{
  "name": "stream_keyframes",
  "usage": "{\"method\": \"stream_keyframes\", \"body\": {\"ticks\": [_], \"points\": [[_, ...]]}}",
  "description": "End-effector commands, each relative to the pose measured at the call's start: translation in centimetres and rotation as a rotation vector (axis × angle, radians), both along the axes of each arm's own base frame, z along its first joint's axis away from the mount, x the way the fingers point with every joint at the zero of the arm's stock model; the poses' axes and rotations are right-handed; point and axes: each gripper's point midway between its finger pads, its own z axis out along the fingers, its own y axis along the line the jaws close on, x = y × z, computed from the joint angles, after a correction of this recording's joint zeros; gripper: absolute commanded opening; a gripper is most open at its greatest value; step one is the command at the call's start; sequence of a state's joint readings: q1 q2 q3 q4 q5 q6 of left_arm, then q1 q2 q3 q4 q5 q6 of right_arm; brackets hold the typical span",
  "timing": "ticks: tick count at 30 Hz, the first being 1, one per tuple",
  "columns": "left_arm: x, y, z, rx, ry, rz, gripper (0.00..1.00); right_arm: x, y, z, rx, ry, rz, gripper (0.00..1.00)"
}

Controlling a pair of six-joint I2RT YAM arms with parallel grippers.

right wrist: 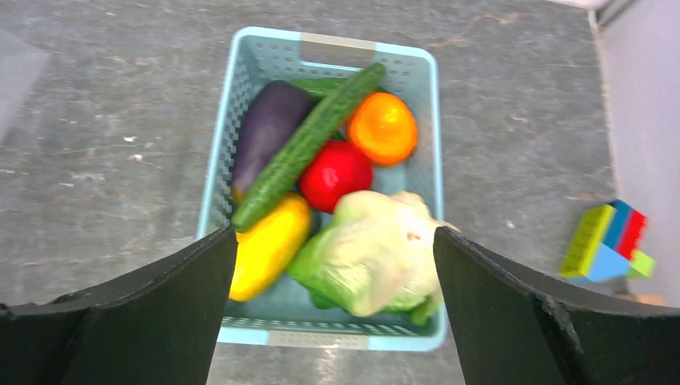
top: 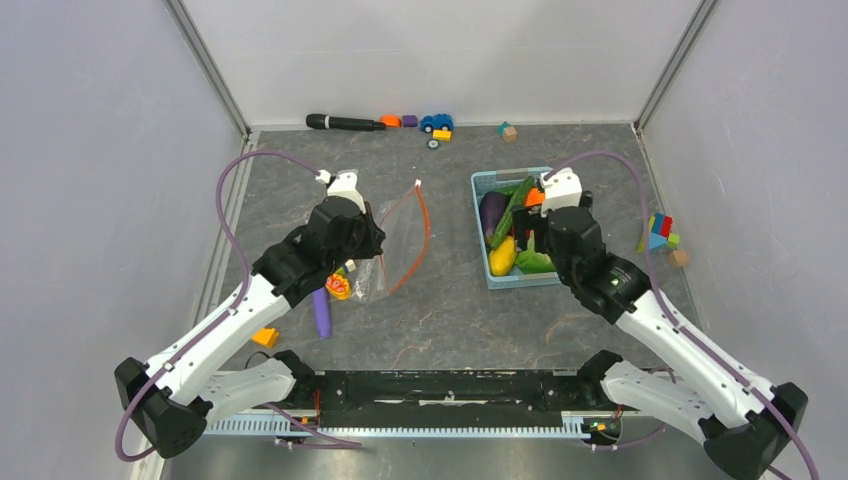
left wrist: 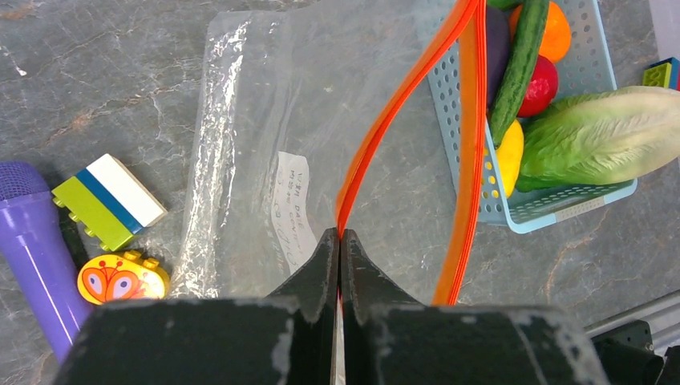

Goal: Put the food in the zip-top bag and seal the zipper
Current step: Pick up the fake vegetable from the bin.

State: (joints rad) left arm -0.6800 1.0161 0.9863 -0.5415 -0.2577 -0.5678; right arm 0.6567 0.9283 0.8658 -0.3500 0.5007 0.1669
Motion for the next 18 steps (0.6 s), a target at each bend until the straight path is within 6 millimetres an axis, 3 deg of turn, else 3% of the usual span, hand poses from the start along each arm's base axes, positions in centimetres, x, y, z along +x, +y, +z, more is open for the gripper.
{"method": "stream_keyframes", "body": {"ticks": [1, 10, 18], "points": [[0.8, -1.0, 1.3, -0.054, -0.041, -0.018, 0.02, -1.0, -4.2, 0.0, -0.15, 0.013, -0.1, 0.98], [0.7, -1.7, 1.1, -0.063, -0.032, -0.046, 0.02, 2.0, -5.5, -3.8, -0.029, 0.068, -0.006, 0.98], [0.6, -1.8, 1.0, -0.064, -0.026, -0.053, 0.02, 2.6, -6.2, -7.3, -0.016, 0.145, -0.027, 0.93]]}}
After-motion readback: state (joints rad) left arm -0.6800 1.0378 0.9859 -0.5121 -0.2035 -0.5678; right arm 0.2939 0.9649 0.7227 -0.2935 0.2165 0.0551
